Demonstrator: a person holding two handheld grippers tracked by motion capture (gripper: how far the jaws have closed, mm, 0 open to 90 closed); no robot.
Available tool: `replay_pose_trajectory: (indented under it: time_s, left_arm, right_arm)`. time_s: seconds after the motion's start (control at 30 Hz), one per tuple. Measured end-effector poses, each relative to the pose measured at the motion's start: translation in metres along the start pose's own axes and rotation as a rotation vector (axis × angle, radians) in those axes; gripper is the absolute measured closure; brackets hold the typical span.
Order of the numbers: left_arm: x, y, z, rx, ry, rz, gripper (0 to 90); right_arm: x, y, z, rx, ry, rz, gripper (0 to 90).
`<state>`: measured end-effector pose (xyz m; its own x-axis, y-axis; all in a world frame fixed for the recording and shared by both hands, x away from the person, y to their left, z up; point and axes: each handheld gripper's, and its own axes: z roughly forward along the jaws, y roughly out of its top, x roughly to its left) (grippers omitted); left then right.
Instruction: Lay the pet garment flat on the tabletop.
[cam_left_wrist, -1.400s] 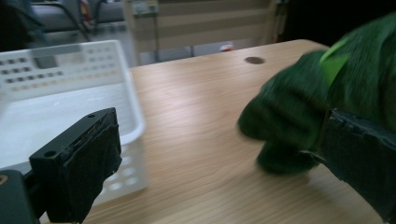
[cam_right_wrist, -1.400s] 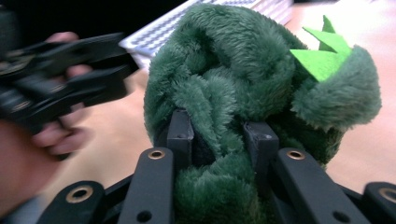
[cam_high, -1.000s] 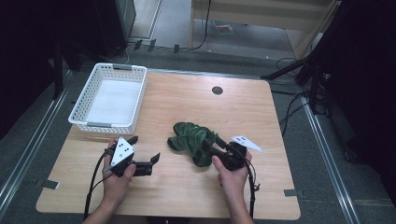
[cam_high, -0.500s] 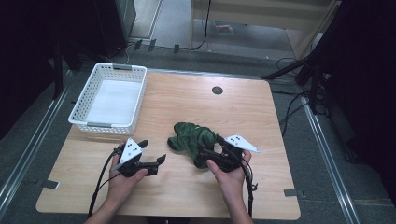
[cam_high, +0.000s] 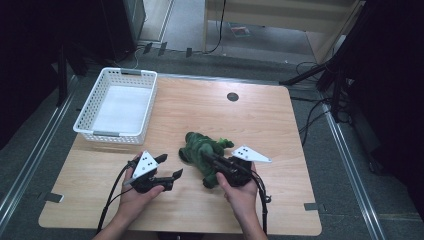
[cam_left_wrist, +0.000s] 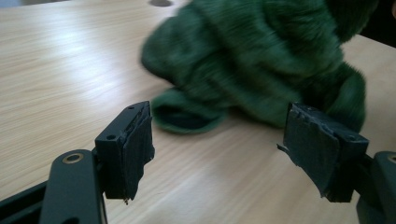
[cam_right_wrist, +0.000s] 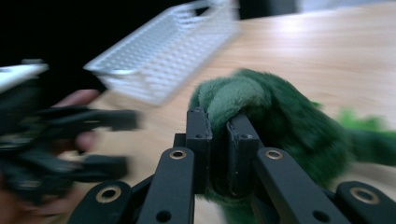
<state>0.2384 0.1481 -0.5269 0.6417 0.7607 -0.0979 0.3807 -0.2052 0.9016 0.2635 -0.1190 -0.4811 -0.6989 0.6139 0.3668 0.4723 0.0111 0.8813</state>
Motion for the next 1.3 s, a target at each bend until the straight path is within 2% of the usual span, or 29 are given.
replay_pose_trajectory:
  time_s: [0.03,0.07,0.1,0.13,0.2,0.23,0.3,0.4,0.47,0.57,0.6,0.63,0.67,0.77,0.87,0.9,0.93,0.97,1.0,1.03,1.1,1.13,1.2,1.27,1.3]
  left_arm:
    - [-0.003,0.0,0.001,0.0,-0.017,0.018,24.5]
    - [-0.007,0.0,0.002,0.001,-0.031,0.032,24.4]
    - [-0.01,0.001,0.002,0.001,-0.039,0.044,22.6]
    - [-0.012,0.001,0.003,0.001,-0.041,0.05,22.6]
    - [-0.014,0.001,0.003,0.0,-0.038,0.05,21.0]
    - [-0.014,0.001,0.003,-0.001,-0.039,0.05,20.7]
    - [-0.015,0.001,0.002,-0.009,-0.039,0.058,20.2]
    - [-0.019,0.003,0.0,-0.029,-0.068,0.072,19.3]
    - [-0.025,0.006,0.001,-0.041,-0.086,0.079,17.9]
    - [-0.035,0.009,0.009,-0.018,-0.11,0.095,16.5]
    - [-0.038,0.009,0.013,0.002,-0.107,0.106,16.4]
    - [-0.04,0.008,0.017,0.029,-0.079,0.118,16.6]
    - [-0.04,0.007,0.021,0.057,-0.048,0.116,17.8]
    - [-0.032,0.003,0.025,0.097,-0.036,0.06,33.2]
    - [-0.023,0.004,0.022,0.088,-0.047,0.014,50.4]
    - [-0.02,0.005,0.021,0.084,-0.056,0.008,59.6]
    - [-0.018,0.005,0.02,0.078,-0.061,-0.001,59.6]
    - [-0.016,0.005,0.019,0.073,-0.054,-0.011,63.5]
    - [-0.014,0.006,0.018,0.07,-0.051,-0.019,67.6]
    - [-0.011,0.006,0.017,0.067,-0.053,-0.029,67.6]
    - [-0.007,0.005,0.015,0.063,-0.051,-0.038,68.5]
    - [-0.006,0.004,0.015,0.061,-0.048,-0.044,68.4]
    - [-0.002,0.004,0.013,0.058,-0.048,-0.057,67.9]
    - [0.001,0.003,0.012,0.053,-0.043,-0.071,67.9]
    - [0.003,0.003,0.012,0.052,-0.039,-0.073,67.8]
  right_arm:
    - [0.0,0.0,0.0,0.0,0.0,0.0,78.7]
    - [0.007,0.003,0.001,-0.004,0.048,-0.02,71.8]
    - [0.019,0.008,0.0,-0.045,0.078,-0.048,55.7]
    - [0.019,0.008,0.0,-0.045,0.078,-0.048,55.7]
    - [0.022,0.014,-0.005,-0.086,0.097,-0.049,52.9]
    - [0.02,0.016,-0.009,-0.108,0.09,-0.044,51.3]
    - [0.011,0.017,-0.016,-0.138,0.031,-0.03,50.8]
    - [-0.013,0.015,-0.026,-0.165,-0.073,0.064,49.6]
    - [-0.024,0.012,-0.028,-0.161,-0.11,0.091,48.2]
    - [-0.033,0.007,-0.024,-0.113,-0.11,0.118,45.9]
    - [-0.033,0.005,-0.022,-0.097,-0.109,0.125,45.7]
    - [-0.032,0.004,-0.019,-0.088,-0.103,0.121,45.6]
    - [-0.03,0.003,-0.016,-0.075,-0.095,0.114,45.5]
    - [-0.022,0.001,-0.009,-0.037,-0.077,0.067,44.5]
    - [-0.019,0.0,-0.005,-0.003,-0.084,0.039,42.9]
    - [-0.02,-0.002,-0.003,0.029,-0.078,0.042,41.3]
    - [-0.02,-0.002,-0.003,0.029,-0.078,0.042,41.3]
    - [-0.021,-0.004,0.0,0.057,-0.07,0.041,40.8]
    - [-0.022,-0.005,0.003,0.097,-0.064,0.033,40.7]
    - [-0.021,-0.007,0.006,0.137,-0.07,0.021,40.7]
    - [-0.019,-0.012,0.012,0.209,-0.098,-0.031,39.4]
    - [-0.018,-0.015,0.016,0.241,-0.109,-0.051,41.0]
    - [-0.017,-0.02,0.021,0.275,-0.143,-0.082,59.1]
    - [-0.019,-0.024,0.023,0.309,-0.139,-0.11,77.9]
    - [-0.019,-0.025,0.023,0.306,-0.128,-0.122,82.9]
